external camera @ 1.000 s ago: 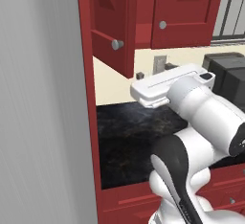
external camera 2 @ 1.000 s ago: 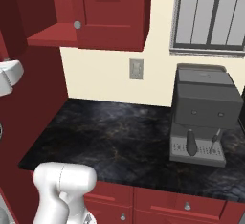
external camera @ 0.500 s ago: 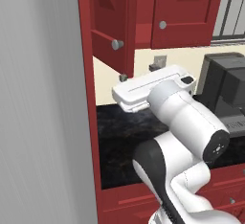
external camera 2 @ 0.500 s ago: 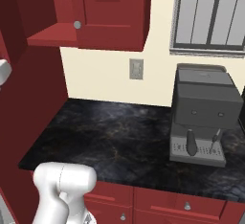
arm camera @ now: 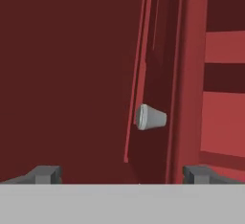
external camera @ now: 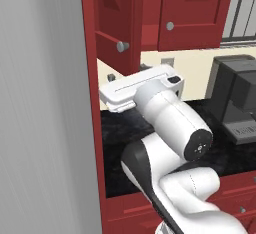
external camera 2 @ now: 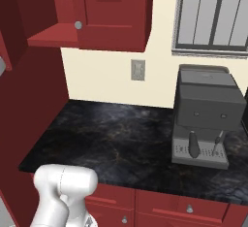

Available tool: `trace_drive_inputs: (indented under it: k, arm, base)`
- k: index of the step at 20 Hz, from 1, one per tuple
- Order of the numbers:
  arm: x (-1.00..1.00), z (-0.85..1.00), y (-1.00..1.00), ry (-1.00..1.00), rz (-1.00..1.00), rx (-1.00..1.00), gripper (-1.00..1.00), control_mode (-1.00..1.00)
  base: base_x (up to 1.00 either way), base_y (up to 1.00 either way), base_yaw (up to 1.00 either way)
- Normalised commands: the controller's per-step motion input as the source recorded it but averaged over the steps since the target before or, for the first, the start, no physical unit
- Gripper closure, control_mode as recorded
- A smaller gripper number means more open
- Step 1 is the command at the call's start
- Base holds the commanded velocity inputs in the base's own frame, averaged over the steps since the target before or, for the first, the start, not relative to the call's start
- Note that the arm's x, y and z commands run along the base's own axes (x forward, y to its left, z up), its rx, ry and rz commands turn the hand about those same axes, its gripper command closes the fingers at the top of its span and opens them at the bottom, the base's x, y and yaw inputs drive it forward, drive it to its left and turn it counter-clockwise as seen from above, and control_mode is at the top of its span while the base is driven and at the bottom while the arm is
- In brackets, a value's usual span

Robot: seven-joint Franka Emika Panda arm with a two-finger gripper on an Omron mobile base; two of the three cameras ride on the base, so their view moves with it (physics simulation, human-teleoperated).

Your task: Close all open cabinet doors.

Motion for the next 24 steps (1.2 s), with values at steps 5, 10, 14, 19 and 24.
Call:
trace_drive_inputs:
  k: [5, 10, 14, 19, 24]
  arm:
    - [0.36, 0.0, 0.09, 0.0, 0.02, 0.01, -1.0, -1.0]
    - [0.39, 0.0, 0.0, 0.0, 0.01, 0.0, -1.0, -1.0]
    - [0.43, 0.0, 0.04, 0.0, 0.0, 0.0, -1.0, -1.0]
    - [0.24, -0.05, 0.1, 0.0, 0.0, 0.0, -1.0, -1.0]
    - [0.13, -0.1, 0.23, 0.0, 0.0, 0.0, -1.0, -1.0]
  base:
    - [0.0, 0.0, 0.0]
    - [0.0, 0.0, 0.0]
    - [0.0, 0.0, 0.0]
    - [0.0, 0.0, 0.0]
    - [0.0, 0.0, 0.0]
